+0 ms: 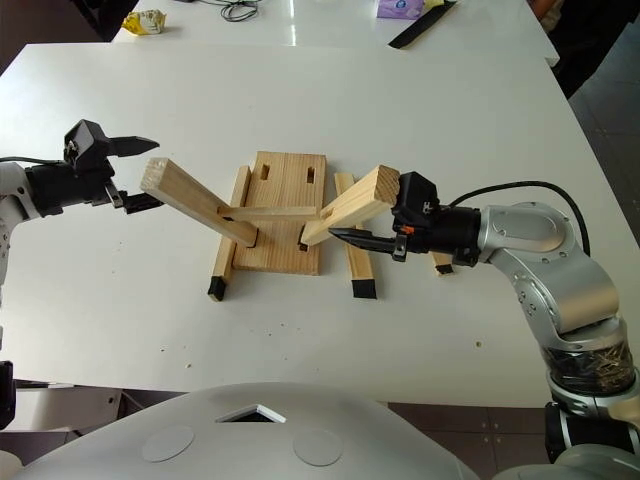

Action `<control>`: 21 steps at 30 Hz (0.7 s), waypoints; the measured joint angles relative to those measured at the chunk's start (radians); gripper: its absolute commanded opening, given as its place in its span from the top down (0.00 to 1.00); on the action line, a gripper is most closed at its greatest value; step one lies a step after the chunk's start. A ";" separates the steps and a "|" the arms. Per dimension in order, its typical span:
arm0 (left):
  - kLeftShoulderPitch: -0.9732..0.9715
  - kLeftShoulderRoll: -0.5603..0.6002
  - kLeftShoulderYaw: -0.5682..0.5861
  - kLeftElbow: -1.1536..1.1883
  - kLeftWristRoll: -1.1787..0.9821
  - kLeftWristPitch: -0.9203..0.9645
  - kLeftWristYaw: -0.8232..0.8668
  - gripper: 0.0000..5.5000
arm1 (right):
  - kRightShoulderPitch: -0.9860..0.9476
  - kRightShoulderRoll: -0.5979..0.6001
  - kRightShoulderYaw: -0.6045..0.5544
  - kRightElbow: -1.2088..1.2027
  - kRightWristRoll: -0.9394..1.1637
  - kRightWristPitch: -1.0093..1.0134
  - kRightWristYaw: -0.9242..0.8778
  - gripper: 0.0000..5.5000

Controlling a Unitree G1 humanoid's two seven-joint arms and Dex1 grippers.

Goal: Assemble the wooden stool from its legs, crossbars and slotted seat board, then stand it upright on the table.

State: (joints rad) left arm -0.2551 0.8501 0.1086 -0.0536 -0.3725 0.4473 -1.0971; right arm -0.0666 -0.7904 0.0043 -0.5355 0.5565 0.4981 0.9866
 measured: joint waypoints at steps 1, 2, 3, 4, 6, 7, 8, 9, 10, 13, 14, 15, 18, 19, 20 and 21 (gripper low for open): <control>-0.002 0.000 -0.002 -0.001 0.000 0.000 -0.002 0.10 | 0.000 0.000 0.002 0.005 -0.012 -0.009 0.000 0.63; -0.003 0.000 -0.003 -0.003 0.000 0.001 -0.003 0.10 | 0.001 0.000 0.004 0.010 -0.016 -0.016 0.001 0.63; -0.004 0.000 -0.003 -0.006 0.000 0.002 -0.006 0.10 | 0.002 0.000 0.008 0.012 -0.023 -0.023 0.002 0.63; -0.004 0.000 -0.003 -0.009 -0.001 0.004 -0.009 0.10 | 0.002 0.000 0.011 0.014 -0.027 -0.029 0.005 0.63; -0.004 0.000 -0.003 -0.017 -0.001 0.009 -0.015 0.10 | 0.002 0.000 0.019 0.017 -0.037 -0.049 0.013 0.63; -0.004 0.000 -0.003 -0.020 -0.002 0.012 -0.016 0.10 | 0.002 -0.001 0.023 0.019 -0.044 -0.058 0.016 0.63; -0.004 0.000 -0.003 -0.024 -0.002 0.015 -0.016 0.10 | 0.002 -0.001 0.026 0.020 -0.047 -0.064 0.019 0.63; -0.004 0.000 -0.003 -0.026 -0.003 0.019 -0.016 0.10 | 0.002 -0.001 0.027 0.021 -0.048 -0.067 0.021 0.63; -0.004 0.000 -0.003 -0.029 -0.003 0.021 -0.016 0.10 | 0.002 -0.003 0.028 0.021 -0.048 -0.068 0.022 0.63; -0.004 0.000 -0.003 -0.044 -0.007 0.032 -0.014 0.10 | 0.002 -0.011 0.030 0.020 -0.048 -0.071 0.032 0.63; -0.004 0.000 -0.003 -0.050 -0.008 0.036 -0.013 0.10 | 0.002 -0.014 0.030 0.020 -0.047 -0.070 0.036 0.63; -0.003 0.000 -0.003 -0.054 -0.012 0.040 -0.011 0.10 | 0.002 -0.020 0.030 0.018 -0.045 -0.070 0.041 0.63; -0.002 0.000 -0.003 -0.066 -0.019 0.044 0.000 0.10 | 0.003 -0.036 0.030 0.009 -0.030 -0.059 0.053 0.63; 0.000 0.000 -0.002 -0.071 -0.022 0.046 0.006 0.10 | 0.002 -0.041 0.030 0.009 -0.023 -0.052 0.055 0.63; 0.004 0.000 -0.001 -0.078 -0.024 0.049 0.009 0.10 | 0.002 -0.045 0.029 0.007 -0.019 -0.046 0.057 0.63; 0.009 -0.001 0.000 -0.090 -0.028 0.055 0.015 0.10 | 0.002 -0.049 0.029 0.006 -0.012 -0.038 0.060 0.63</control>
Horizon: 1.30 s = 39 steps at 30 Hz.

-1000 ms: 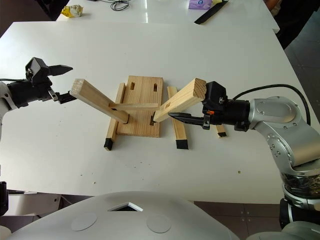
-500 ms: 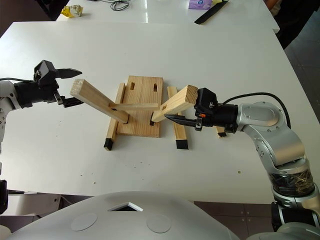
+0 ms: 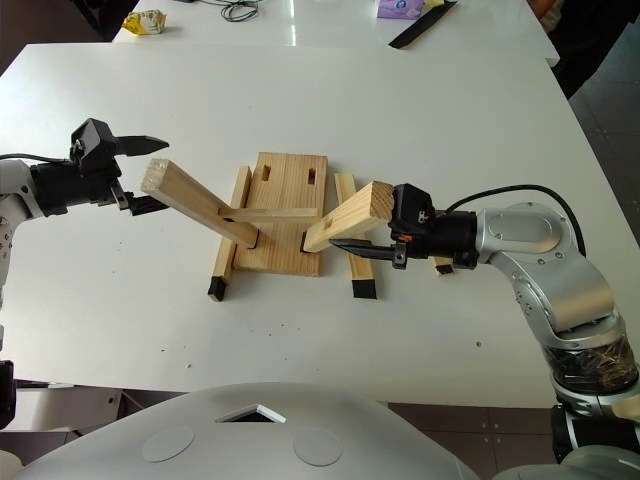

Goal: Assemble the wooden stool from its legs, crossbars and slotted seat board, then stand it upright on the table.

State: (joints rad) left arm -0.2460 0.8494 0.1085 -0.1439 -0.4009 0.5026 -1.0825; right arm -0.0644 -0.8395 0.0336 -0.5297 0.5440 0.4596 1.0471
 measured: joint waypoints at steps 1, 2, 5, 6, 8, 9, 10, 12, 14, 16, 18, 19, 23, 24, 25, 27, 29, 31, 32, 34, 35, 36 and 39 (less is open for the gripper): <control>0.003 -0.001 0.001 -0.007 -0.006 0.006 0.007 0.10 | 0.000 -0.002 0.000 -0.001 0.003 0.004 0.003 0.63; 0.008 -0.001 0.003 -0.016 -0.009 0.009 0.014 0.10 | 0.000 -0.006 0.000 -0.001 0.004 0.009 0.007 0.63; 0.033 -0.005 0.006 -0.051 -0.020 0.022 0.026 0.10 | -0.006 -0.016 0.003 0.001 0.005 0.013 0.017 0.63; 0.040 -0.006 0.007 -0.063 -0.032 0.029 0.031 0.10 | -0.013 -0.020 0.005 0.005 0.006 0.014 0.022 0.63; 0.049 -0.007 0.008 -0.088 -0.044 0.035 0.036 0.10 | -0.029 -0.026 0.010 0.016 0.006 0.018 0.033 0.63; 0.052 -0.008 0.009 -0.099 -0.053 0.041 0.038 0.10 | -0.036 -0.028 0.013 0.022 0.006 0.018 0.039 0.63; 0.054 -0.008 0.010 -0.112 -0.063 0.056 0.042 0.10 | -0.045 -0.030 0.017 0.028 0.006 0.018 0.045 0.63; 0.054 -0.011 0.016 -0.139 -0.092 0.080 0.057 0.10 | -0.069 -0.038 0.030 0.039 0.003 0.020 0.058 0.63; 0.049 -0.018 0.023 -0.167 -0.123 0.110 0.071 0.10 | -0.096 -0.046 0.049 0.047 0.000 0.022 0.069 0.63; 0.037 -0.025 0.028 -0.190 -0.144 0.139 0.091 0.10 | -0.126 -0.052 0.072 0.058 -0.005 0.022 0.084 0.63; 0.028 -0.028 0.031 -0.202 -0.159 0.159 0.108 0.10 | -0.149 -0.052 0.093 0.071 -0.011 0.022 0.093 0.63; 0.025 -0.030 0.031 -0.207 -0.161 0.165 0.118 0.10 | -0.163 -0.051 0.105 0.082 -0.012 0.023 0.098 0.63; 0.019 -0.037 0.028 -0.226 -0.172 0.181 0.136 0.10 | -0.222 -0.040 0.153 0.119 -0.020 0.042 0.112 0.63; 0.019 -0.038 0.027 -0.231 -0.175 0.183 0.138 0.10 | -0.233 -0.037 0.161 0.125 -0.025 0.046 0.117 0.63; 0.019 -0.039 0.025 -0.235 -0.176 0.184 0.143 0.10 | -0.239 -0.033 0.166 0.134 -0.027 0.047 0.122 0.63; 0.017 -0.043 0.023 -0.239 -0.183 0.188 0.151 0.10 | -0.251 -0.029 0.171 0.146 -0.031 0.048 0.132 0.63; 0.010 -0.054 0.019 -0.242 -0.189 0.198 0.166 0.10 | -0.264 -0.027 0.182 0.158 -0.035 0.046 0.141 0.63; 0.000 -0.063 0.019 -0.246 -0.195 0.209 0.180 0.10 | -0.271 -0.025 0.196 0.163 -0.042 0.038 0.146 0.63; -0.008 -0.070 0.018 -0.248 -0.197 0.217 0.191 0.10 | -0.278 -0.024 0.204 0.168 -0.046 0.035 0.148 0.63; -0.038 -0.085 0.012 -0.252 -0.203 0.234 0.228 0.10 | -0.300 -0.013 0.234 0.183 -0.065 0.013 0.149 0.63; -0.052 -0.093 0.010 -0.252 -0.203 0.241 0.239 0.10 | -0.307 -0.004 0.243 0.186 -0.075 0.007 0.149 0.63; -0.066 -0.102 0.007 -0.254 -0.204 0.249 0.254 0.10 | -0.314 0.004 0.255 0.191 -0.084 -0.003 0.147 0.63; -0.096 -0.118 0.000 -0.260 -0.206 0.268 0.290 0.10 | -0.334 0.008 0.282 0.206 -0.102 -0.021 0.145 0.63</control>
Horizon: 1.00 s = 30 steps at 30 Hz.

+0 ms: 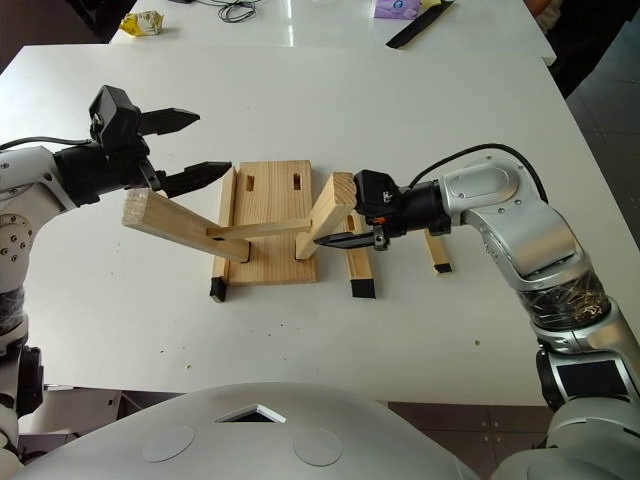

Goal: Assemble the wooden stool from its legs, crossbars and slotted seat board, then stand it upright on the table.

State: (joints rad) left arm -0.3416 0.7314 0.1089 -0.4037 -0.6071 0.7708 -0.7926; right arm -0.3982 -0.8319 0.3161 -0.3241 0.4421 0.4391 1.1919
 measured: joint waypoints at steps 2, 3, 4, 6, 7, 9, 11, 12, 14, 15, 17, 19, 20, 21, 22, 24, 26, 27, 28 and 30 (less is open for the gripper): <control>-0.011 -0.007 0.000 -0.001 0.000 0.004 0.015 0.10 | -0.009 0.001 0.013 0.011 -0.009 -0.012 0.001 0.63; -0.013 -0.012 0.000 -0.001 0.000 0.005 0.022 0.10 | -0.015 0.002 0.019 0.019 -0.009 -0.016 0.001 0.63; -0.015 -0.017 0.000 -0.001 0.000 0.005 0.028 0.10 | -0.020 0.002 0.025 0.026 -0.009 -0.020 0.002 0.63; -0.025 -0.019 0.000 0.004 0.001 0.005 0.036 0.10 | -0.031 0.003 0.034 0.042 -0.009 -0.024 0.007 0.63; -0.030 -0.019 0.000 0.009 0.002 0.004 0.037 0.10 | -0.034 0.003 0.038 0.050 -0.009 -0.025 0.010 0.63; -0.045 -0.018 0.000 0.025 0.003 0.003 0.035 0.10 | -0.040 0.002 0.046 0.064 -0.016 -0.026 0.014 0.63; -0.090 -0.017 0.008 0.054 -0.011 0.010 0.027 0.10 | -0.038 0.000 0.063 0.074 -0.036 -0.026 0.015 0.63; -0.137 -0.016 0.023 0.076 -0.049 0.032 0.012 0.10 | -0.038 -0.001 0.067 0.074 -0.041 -0.026 0.015 0.63; -0.208 -0.014 0.036 0.096 -0.096 0.047 -0.022 0.10 | -0.032 -0.003 0.070 0.074 -0.050 -0.024 0.011 0.63; -0.250 -0.013 0.035 0.108 -0.114 0.046 -0.051 0.10 | -0.024 -0.004 0.074 0.075 -0.064 -0.015 0.002 0.63; -0.294 -0.003 -0.004 0.142 -0.102 0.028 -0.102 0.10 | 0.019 -0.015 0.111 0.101 -0.119 0.026 -0.002 0.68; -0.325 0.008 -0.068 0.187 -0.055 -0.012 -0.158 0.10 | 0.062 -0.011 0.129 0.112 -0.136 0.041 -0.005 0.75; -0.345 0.008 -0.110 0.216 -0.029 -0.040 -0.199 0.10 | 0.062 -0.007 0.128 0.109 -0.139 0.041 -0.006 0.78; -0.370 0.006 -0.145 0.248 -0.006 -0.071 -0.240 0.10 | 0.062 -0.003 0.127 0.108 -0.144 0.041 -0.006 0.80; -0.400 0.005 -0.178 0.285 0.021 -0.105 -0.280 0.10 | 0.063 0.002 0.126 0.109 -0.149 0.042 -0.005 0.84; -0.460 -0.001 -0.236 0.359 0.070 -0.156 -0.356 0.10 | 0.063 0.008 0.125 0.109 -0.156 0.042 -0.004 0.89; -0.506 -0.014 -0.289 0.409 0.098 -0.199 -0.439 0.10 | 0.060 0.016 0.125 0.113 -0.170 0.042 -0.001 0.94; -0.518 -0.021 -0.311 0.421 0.107 -0.212 -0.475 0.10 | 0.059 0.021 0.125 0.116 -0.172 0.042 0.001 0.97; -0.524 -0.026 -0.328 0.429 0.116 -0.222 -0.506 0.10 | 0.058 0.029 0.125 0.116 -0.175 0.042 0.003 1.00; -0.531 -0.030 -0.351 0.441 0.121 -0.229 -0.563 0.10 | 0.058 0.042 0.126 0.116 -0.180 0.042 0.009 1.00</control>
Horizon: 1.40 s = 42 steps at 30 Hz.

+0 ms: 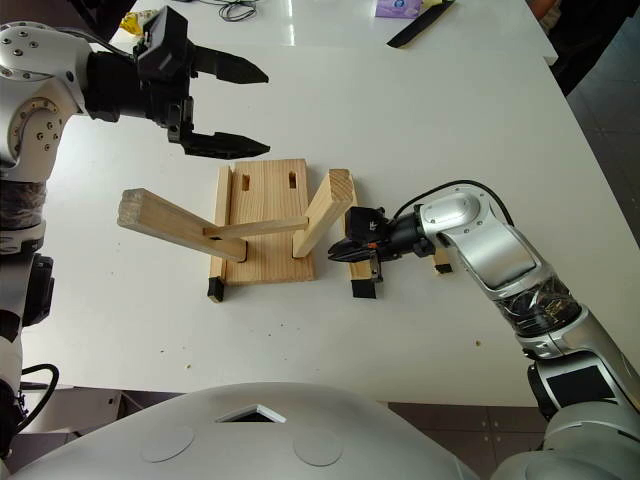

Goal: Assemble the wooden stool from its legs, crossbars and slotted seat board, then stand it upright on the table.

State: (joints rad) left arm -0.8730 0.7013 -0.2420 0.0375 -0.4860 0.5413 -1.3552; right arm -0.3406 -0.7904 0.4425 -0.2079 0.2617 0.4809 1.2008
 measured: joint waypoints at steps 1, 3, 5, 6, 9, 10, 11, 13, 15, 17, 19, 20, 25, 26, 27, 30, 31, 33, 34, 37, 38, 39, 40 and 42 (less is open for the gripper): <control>-0.002 0.000 -0.001 0.003 0.000 0.002 -0.019 0.10 | -0.001 0.001 0.000 0.000 -0.002 0.000 0.004 1.00; -0.012 0.000 0.000 0.013 -0.002 0.015 -0.045 0.10 | -0.005 0.006 0.001 0.003 -0.008 0.000 0.008 1.00; -0.027 -0.003 0.004 0.024 -0.005 0.030 -0.057 0.10 | -0.007 0.011 0.000 0.006 -0.013 0.000 0.010 1.00; -0.034 -0.004 0.006 0.032 -0.005 0.036 -0.061 0.10 | -0.008 0.013 0.000 0.006 -0.014 0.000 0.011 1.00; -0.040 -0.007 0.017 0.037 -0.007 0.051 -0.061 0.10 | -0.008 0.013 -0.009 0.006 -0.014 0.000 0.013 1.00; -0.040 -0.007 0.022 0.037 -0.006 0.055 -0.059 0.10 | -0.007 0.011 -0.017 0.004 -0.014 0.000 0.013 1.00; -0.040 -0.007 0.033 0.037 -0.007 0.055 -0.053 0.10 | -0.003 0.004 -0.028 -0.003 -0.013 -0.002 0.013 1.00; -0.038 -0.003 0.067 0.045 -0.006 0.053 -0.026 0.10 | 0.019 -0.010 -0.073 -0.022 -0.006 -0.004 0.002 1.00; -0.024 0.009 0.130 0.050 -0.007 0.053 0.019 0.10 | 0.061 -0.024 -0.141 -0.044 0.002 -0.003 -0.040 1.00; 0.020 0.044 0.194 0.025 -0.014 0.063 0.049 0.10 | 0.124 -0.050 -0.222 -0.067 0.009 -0.002 -0.080 1.00; 0.079 0.081 0.239 -0.045 -0.045 0.089 0.055 0.10 | 0.186 -0.072 -0.301 -0.094 0.024 0.002 -0.104 1.00; 0.109 0.096 0.251 -0.086 -0.064 0.106 0.051 0.10 | 0.218 -0.086 -0.347 -0.112 0.047 0.007 -0.110 1.00; 0.116 0.093 0.204 -0.139 -0.096 0.141 0.012 0.10 | 0.253 -0.106 -0.516 -0.203 0.209 0.081 -0.091 1.00; 0.102 0.078 0.185 -0.131 -0.097 0.143 0.000 0.10 | 0.248 -0.108 -0.528 -0.208 0.231 0.088 -0.086 1.00; 0.076 0.056 0.153 -0.110 -0.094 0.139 -0.015 0.10 | 0.239 -0.110 -0.529 -0.210 0.248 0.097 -0.084 1.00; 0.033 0.013 0.079 -0.051 -0.057 0.102 -0.055 0.10 | 0.222 -0.105 -0.506 -0.203 0.246 0.100 -0.092 1.00; 0.023 0.003 0.051 -0.035 -0.044 0.089 -0.078 0.10 | 0.213 -0.100 -0.489 -0.203 0.244 0.100 -0.097 1.00; 0.011 -0.009 0.001 -0.008 -0.025 0.058 -0.131 0.10 | 0.203 -0.084 -0.457 -0.205 0.241 0.100 -0.100 1.00; 0.006 -0.009 -0.012 0.004 -0.013 0.048 -0.149 0.10 | 0.201 -0.081 -0.443 -0.206 0.239 0.100 -0.101 1.00; -0.022 -0.007 -0.068 0.039 0.014 0.016 -0.220 0.10 | 0.175 -0.074 -0.411 -0.205 0.229 0.100 -0.111 1.00; -0.027 -0.008 -0.089 0.047 0.016 0.003 -0.239 0.10 | 0.165 -0.071 -0.403 -0.205 0.227 0.099 -0.113 1.00; -0.032 -0.011 -0.104 0.061 0.033 -0.012 -0.247 0.10 | 0.161 -0.070 -0.398 -0.203 0.226 0.098 -0.114 1.00; -0.040 -0.020 -0.113 0.079 0.043 -0.018 -0.250 0.10 | 0.159 -0.069 -0.392 -0.201 0.221 0.096 -0.114 1.00; -0.048 -0.042 -0.122 0.091 0.051 -0.030 -0.251 0.10 | 0.157 -0.066 -0.379 -0.195 0.209 0.091 -0.115 1.00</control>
State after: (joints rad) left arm -0.9212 0.6590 -0.3640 0.1289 -0.4352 0.5115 -1.6060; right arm -0.1840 -0.8568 0.0633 -0.4031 0.4703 0.5720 1.0857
